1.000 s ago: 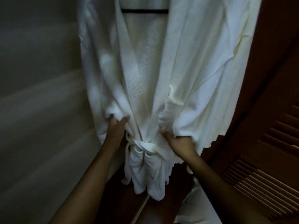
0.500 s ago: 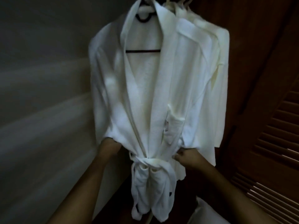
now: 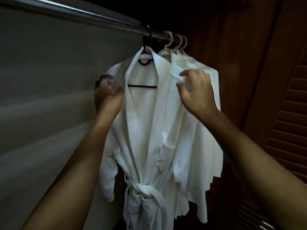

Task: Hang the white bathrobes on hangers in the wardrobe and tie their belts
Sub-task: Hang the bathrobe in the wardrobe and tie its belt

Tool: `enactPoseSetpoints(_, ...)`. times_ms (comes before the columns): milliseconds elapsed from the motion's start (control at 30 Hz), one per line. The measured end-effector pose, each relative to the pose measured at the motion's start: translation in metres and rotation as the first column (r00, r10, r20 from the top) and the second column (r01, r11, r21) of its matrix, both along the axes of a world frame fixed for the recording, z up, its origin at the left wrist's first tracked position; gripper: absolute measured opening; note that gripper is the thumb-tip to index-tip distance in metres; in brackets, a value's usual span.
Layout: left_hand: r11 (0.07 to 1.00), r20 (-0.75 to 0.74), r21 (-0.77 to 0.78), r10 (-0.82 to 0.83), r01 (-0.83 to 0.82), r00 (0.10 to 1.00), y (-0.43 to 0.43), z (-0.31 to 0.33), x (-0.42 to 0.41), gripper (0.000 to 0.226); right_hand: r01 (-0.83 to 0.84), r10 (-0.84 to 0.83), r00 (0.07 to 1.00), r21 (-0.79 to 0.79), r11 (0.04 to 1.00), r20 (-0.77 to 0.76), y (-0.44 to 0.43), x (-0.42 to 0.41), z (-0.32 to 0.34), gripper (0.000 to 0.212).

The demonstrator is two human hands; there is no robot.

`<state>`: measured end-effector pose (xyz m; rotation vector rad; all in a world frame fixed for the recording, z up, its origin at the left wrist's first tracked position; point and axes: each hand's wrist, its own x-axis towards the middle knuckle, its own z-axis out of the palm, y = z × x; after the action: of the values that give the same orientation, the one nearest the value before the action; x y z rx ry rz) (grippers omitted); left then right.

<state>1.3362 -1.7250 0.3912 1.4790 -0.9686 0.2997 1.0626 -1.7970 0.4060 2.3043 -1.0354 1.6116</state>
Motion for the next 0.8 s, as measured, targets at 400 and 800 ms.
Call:
enactPoseSetpoints(400, 0.897, 0.082, 0.378, -0.277, 0.228, 0.957, -0.067, 0.056, 0.014, 0.055, -0.108, 0.100, 0.952, -0.011, 0.994, -0.290, -0.060, 0.029, 0.067, 0.042)
enactPoseSetpoints(800, 0.777, 0.110, 0.550, -0.431, 0.307, 0.896, -0.072, 0.031, -0.001, 0.065, 0.022, 0.031, 0.952, 0.172, 0.985, -0.303, -0.097, 0.025, 0.071, 0.044)
